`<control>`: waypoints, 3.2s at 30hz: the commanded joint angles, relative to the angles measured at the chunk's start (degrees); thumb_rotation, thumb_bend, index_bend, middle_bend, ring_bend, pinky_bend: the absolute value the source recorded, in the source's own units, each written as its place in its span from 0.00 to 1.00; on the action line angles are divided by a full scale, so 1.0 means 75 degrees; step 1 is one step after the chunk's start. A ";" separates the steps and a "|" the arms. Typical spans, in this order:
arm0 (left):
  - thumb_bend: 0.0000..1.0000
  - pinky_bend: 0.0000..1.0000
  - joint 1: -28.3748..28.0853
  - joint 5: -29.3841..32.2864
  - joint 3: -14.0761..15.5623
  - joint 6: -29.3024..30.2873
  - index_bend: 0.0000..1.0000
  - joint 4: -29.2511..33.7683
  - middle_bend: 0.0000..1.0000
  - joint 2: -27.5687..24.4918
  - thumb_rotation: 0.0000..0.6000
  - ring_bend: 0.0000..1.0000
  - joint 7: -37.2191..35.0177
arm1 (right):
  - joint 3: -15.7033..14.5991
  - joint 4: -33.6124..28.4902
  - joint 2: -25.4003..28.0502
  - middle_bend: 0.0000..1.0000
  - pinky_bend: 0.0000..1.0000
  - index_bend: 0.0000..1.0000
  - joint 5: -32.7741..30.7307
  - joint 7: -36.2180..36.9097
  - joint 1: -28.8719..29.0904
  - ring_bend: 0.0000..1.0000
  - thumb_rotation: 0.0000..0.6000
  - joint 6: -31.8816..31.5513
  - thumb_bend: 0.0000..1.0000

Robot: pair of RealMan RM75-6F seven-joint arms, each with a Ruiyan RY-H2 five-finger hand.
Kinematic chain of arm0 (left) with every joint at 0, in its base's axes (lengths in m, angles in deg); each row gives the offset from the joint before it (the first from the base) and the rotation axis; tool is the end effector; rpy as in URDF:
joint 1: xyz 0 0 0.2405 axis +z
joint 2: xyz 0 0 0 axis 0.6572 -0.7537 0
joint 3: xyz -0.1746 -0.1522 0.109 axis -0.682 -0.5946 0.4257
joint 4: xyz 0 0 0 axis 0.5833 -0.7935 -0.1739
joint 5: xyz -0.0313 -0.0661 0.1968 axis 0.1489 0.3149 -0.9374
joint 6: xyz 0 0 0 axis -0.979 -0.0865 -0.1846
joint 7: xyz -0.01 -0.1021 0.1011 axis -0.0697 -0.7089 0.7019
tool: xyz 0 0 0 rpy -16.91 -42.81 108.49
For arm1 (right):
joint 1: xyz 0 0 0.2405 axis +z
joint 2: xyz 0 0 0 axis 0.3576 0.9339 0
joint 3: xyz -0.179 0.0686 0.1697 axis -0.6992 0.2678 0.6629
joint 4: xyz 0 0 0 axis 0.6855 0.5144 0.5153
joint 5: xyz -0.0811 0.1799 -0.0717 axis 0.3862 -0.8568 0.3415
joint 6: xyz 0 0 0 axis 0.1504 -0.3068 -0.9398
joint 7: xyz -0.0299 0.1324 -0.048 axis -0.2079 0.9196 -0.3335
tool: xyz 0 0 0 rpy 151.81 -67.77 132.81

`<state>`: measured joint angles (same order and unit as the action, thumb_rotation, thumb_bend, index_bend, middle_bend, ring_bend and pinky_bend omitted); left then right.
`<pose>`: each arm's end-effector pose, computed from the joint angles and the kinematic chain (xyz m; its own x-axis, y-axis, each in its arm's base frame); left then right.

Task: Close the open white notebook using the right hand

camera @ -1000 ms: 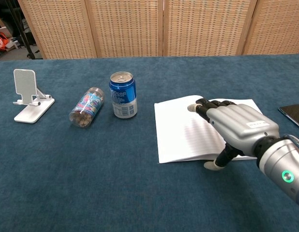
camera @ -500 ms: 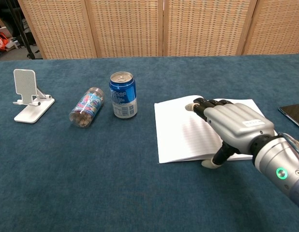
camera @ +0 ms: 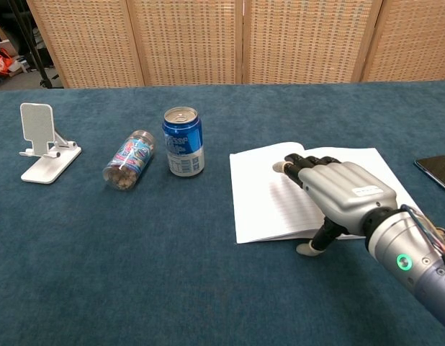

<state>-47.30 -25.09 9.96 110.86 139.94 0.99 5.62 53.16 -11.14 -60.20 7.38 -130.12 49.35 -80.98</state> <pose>-0.3014 0.1812 0.1402 0.4832 0.0404 0.8746 0.8750 -0.0570 -0.4808 -0.1368 -0.2595 -0.0838 0.5118 -0.1927 0.8372 -0.8518 -0.2406 0.4653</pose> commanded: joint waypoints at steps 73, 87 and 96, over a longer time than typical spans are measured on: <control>0.03 0.00 0.0028 -0.0361 0.0076 0.0228 0.00 -0.0105 0.00 0.0109 1.00 0.00 -0.0300 | 0.0349 -0.0453 0.0994 0.00 0.00 0.00 0.0656 0.1031 -0.0539 0.00 1.00 -0.1526 0.44; 0.03 0.00 0.0049 -0.0445 0.0101 0.0290 0.00 -0.0073 0.00 0.0101 1.00 0.00 -0.0320 | 0.0549 -0.1610 0.2058 0.00 0.00 0.00 0.0965 0.0721 -0.0825 0.00 1.00 -0.2152 0.44; 0.03 0.00 0.0039 -0.0480 0.0112 0.0279 0.00 -0.0115 0.00 0.0138 1.00 0.00 -0.0310 | 0.0140 -0.1636 0.3178 0.00 0.00 0.00 0.1572 0.2112 -0.1321 0.00 1.00 -0.2160 0.45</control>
<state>-46.98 -28.66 10.77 112.98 139.11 2.00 3.26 56.46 -24.91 -38.89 16.30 -118.93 41.13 -97.33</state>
